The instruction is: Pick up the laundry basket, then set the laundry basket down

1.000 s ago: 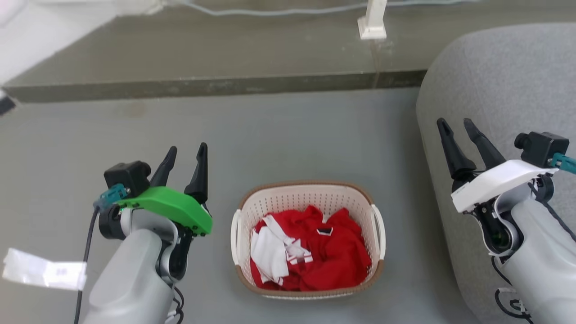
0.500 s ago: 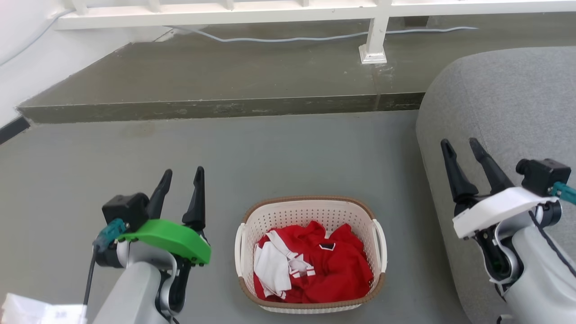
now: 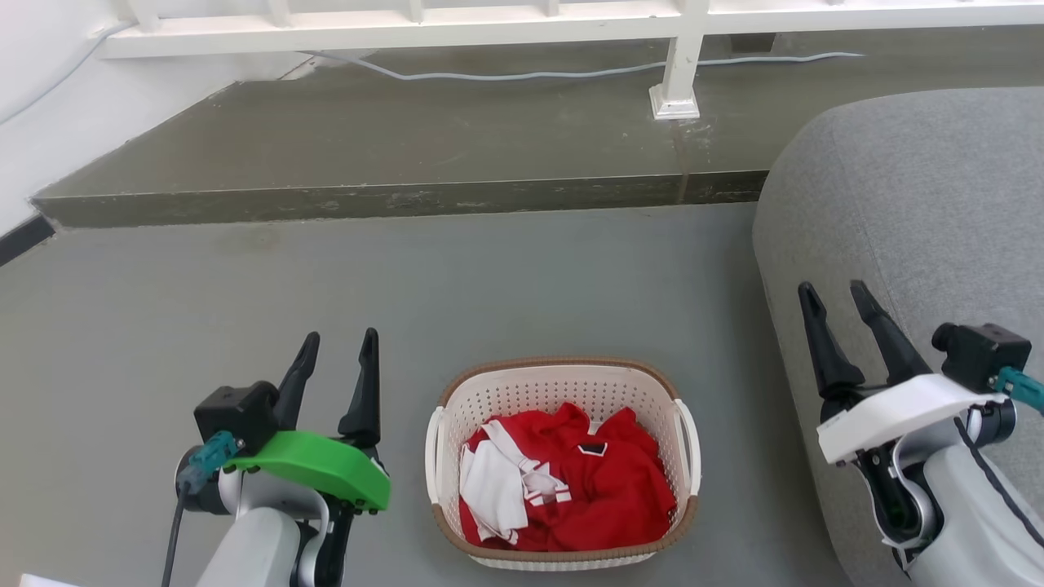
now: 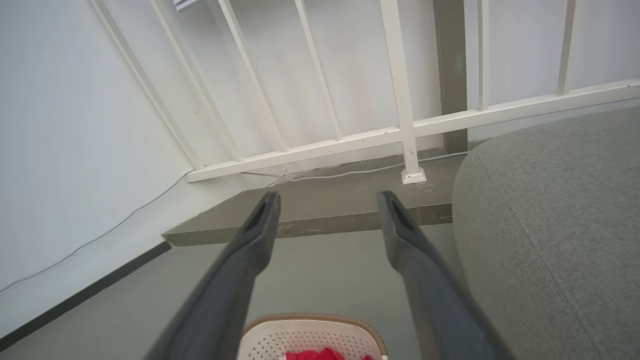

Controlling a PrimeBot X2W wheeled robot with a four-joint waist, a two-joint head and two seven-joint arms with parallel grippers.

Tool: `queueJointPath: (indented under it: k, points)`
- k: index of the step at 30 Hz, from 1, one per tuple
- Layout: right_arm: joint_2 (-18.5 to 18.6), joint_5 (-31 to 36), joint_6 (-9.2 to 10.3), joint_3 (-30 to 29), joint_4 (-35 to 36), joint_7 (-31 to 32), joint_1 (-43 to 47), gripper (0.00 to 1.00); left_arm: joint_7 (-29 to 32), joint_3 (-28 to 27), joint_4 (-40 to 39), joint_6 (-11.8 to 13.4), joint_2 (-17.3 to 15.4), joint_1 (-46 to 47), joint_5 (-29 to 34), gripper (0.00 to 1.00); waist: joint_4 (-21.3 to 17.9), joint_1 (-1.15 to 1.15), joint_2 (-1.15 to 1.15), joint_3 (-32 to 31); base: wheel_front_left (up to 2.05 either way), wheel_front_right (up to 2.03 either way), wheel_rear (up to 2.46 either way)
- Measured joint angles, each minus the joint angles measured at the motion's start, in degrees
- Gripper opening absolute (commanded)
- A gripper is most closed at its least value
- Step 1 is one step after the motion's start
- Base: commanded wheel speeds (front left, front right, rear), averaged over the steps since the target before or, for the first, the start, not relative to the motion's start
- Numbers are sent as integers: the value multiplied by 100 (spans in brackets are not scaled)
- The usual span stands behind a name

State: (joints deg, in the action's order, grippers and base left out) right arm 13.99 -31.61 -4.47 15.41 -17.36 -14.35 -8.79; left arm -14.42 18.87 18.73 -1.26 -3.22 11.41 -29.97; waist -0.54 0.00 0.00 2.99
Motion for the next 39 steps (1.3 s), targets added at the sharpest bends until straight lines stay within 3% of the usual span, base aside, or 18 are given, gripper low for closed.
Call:
queueJointPath:
  k: [31,32,39]
  points:
    - [-346,443,-178,-367,116,0,349,100,0,-208,-376,-127,55,-391,330,100,-94,0,0,58,0,0,0]
    - [-357,446,-204,-371,116,0,349,0,0,-209,-381,-155,55,-394,326,0,-99,0,0,63,0,0,0]
    - [-502,370,-203,-343,-105,29,543,0,25,-179,-146,-158,75,-589,254,0,-101,0,0,62,0,0,0]
